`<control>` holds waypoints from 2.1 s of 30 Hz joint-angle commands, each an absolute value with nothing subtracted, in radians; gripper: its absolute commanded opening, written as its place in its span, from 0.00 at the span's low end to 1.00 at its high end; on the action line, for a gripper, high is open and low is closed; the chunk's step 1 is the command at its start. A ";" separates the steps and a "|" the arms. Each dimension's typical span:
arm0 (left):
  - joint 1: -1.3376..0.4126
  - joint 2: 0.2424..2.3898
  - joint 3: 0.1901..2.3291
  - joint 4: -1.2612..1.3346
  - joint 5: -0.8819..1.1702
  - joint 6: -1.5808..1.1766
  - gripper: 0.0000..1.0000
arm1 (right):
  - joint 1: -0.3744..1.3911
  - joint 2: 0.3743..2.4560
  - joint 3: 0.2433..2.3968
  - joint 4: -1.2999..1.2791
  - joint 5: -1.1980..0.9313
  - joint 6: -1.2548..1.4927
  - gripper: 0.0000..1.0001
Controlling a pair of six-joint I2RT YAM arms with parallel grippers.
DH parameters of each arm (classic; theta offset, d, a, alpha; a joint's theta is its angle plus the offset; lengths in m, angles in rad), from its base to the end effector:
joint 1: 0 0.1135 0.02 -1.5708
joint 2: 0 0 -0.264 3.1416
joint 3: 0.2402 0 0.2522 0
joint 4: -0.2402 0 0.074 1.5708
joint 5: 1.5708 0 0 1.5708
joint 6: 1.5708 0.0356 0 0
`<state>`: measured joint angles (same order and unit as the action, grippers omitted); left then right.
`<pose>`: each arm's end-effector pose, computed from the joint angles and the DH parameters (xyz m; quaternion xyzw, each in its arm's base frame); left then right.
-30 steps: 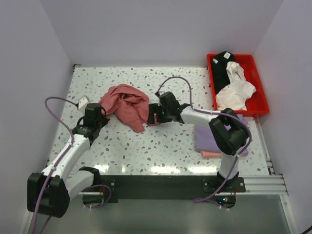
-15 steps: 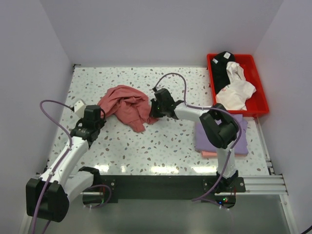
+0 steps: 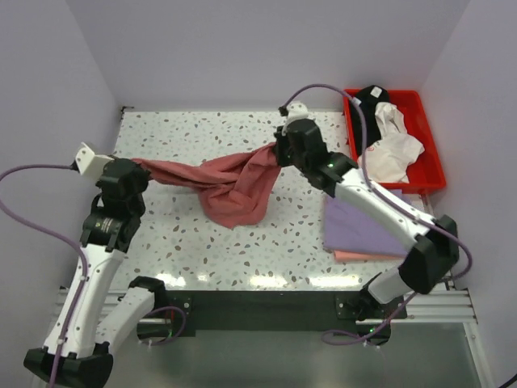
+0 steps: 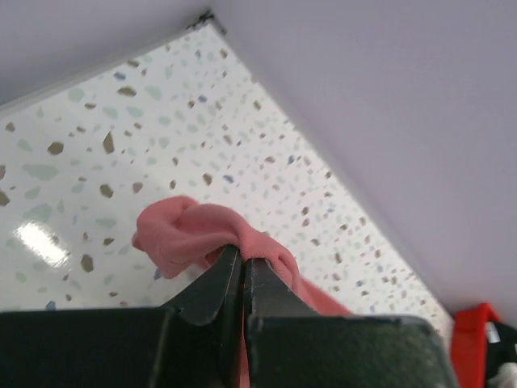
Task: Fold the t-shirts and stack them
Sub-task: Flatten the tshirt out
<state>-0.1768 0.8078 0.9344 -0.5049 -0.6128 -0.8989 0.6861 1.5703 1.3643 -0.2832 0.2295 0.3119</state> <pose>0.1698 -0.0095 0.3567 -0.4371 0.6782 -0.0599 0.5877 0.2897 0.2268 0.3351 -0.1005 0.8478 0.1586 0.4960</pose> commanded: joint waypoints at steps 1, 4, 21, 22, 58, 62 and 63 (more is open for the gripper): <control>-0.172 0.733 1.052 -0.503 -0.693 -0.908 0.00 | 0.683 1.370 1.423 -0.342 0.414 0.196 0.00; -0.172 0.671 1.126 -0.474 -0.669 -0.868 0.00 | 0.683 1.234 1.439 -0.359 0.443 0.157 0.00; -0.172 0.495 1.466 -0.560 -0.715 -0.767 0.00 | 0.684 0.876 1.680 -0.560 0.471 0.064 0.00; -0.172 0.499 1.482 -0.561 -0.730 -0.759 0.00 | 0.684 0.874 1.681 -0.561 0.474 0.064 0.00; 0.163 1.347 1.135 -0.450 -0.330 -0.764 1.00 | 0.447 1.805 1.742 -0.543 0.060 0.205 0.99; 0.146 1.256 0.999 -0.370 -0.163 -0.759 1.00 | 0.624 1.686 1.487 -0.497 0.052 0.290 0.99; 0.137 1.229 0.958 -0.365 -0.135 -0.756 1.00 | 0.662 1.675 1.410 -0.488 0.037 0.311 0.99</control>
<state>0.1558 1.2598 1.0496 -0.4381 -0.2943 -0.7731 0.5446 1.6936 1.5661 -0.5259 0.1009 0.2146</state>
